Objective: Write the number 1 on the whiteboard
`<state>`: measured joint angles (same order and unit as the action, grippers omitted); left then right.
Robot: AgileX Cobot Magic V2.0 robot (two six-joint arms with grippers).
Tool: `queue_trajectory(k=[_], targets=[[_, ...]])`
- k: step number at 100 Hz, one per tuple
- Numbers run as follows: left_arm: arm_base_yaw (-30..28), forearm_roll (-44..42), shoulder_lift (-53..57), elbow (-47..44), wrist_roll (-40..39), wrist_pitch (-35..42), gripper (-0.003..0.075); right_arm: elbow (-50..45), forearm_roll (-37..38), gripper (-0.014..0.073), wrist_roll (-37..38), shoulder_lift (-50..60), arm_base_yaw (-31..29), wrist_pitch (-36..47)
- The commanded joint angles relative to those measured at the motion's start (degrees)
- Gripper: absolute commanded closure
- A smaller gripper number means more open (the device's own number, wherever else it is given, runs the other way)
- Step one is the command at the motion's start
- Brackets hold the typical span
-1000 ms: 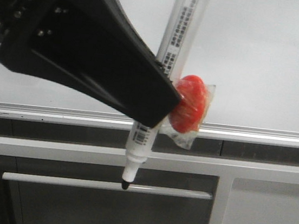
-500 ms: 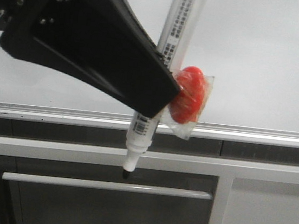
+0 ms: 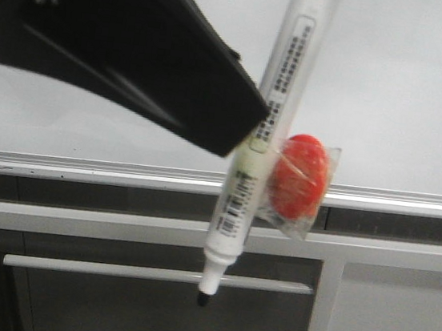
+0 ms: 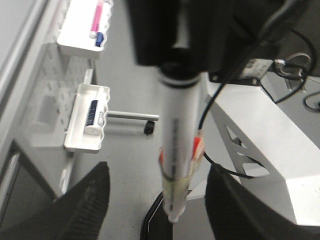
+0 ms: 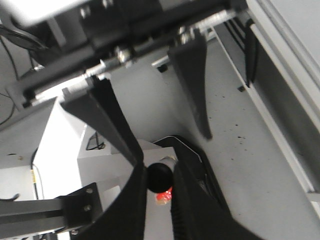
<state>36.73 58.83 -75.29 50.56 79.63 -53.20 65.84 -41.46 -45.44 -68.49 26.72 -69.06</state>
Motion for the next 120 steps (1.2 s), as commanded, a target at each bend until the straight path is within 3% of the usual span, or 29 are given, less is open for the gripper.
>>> queue_trajectory(k=[1,19,37,67,102,120], targets=[[-2.45,3.61,2.42,1.80,-1.99,-1.43,0.0297,1.38,-1.10,0.0655,0.30,2.44,0.10,2.78],[-10.90,3.79,5.82,1.80,-4.19,-5.37,0.0300,1.38,0.52,0.0655,1.48,6.74,0.10,8.30],[-19.42,7.68,10.43,1.70,-4.40,-6.94,0.0301,-0.20,8.43,0.0655,5.70,12.61,0.10,14.99],[-28.24,10.97,17.72,-2.85,-4.75,1.80,0.0314,-15.15,9.24,0.0655,5.70,26.35,0.10,32.82],[-29.71,11.83,18.84,-3.32,-5.70,1.98,0.0519,-18.15,8.57,0.0657,5.70,28.57,0.10,33.97],[-29.71,13.54,20.42,-4.44,-5.02,4.44,0.0732,-18.47,6.20,0.0639,5.70,29.80,0.10,36.99]])
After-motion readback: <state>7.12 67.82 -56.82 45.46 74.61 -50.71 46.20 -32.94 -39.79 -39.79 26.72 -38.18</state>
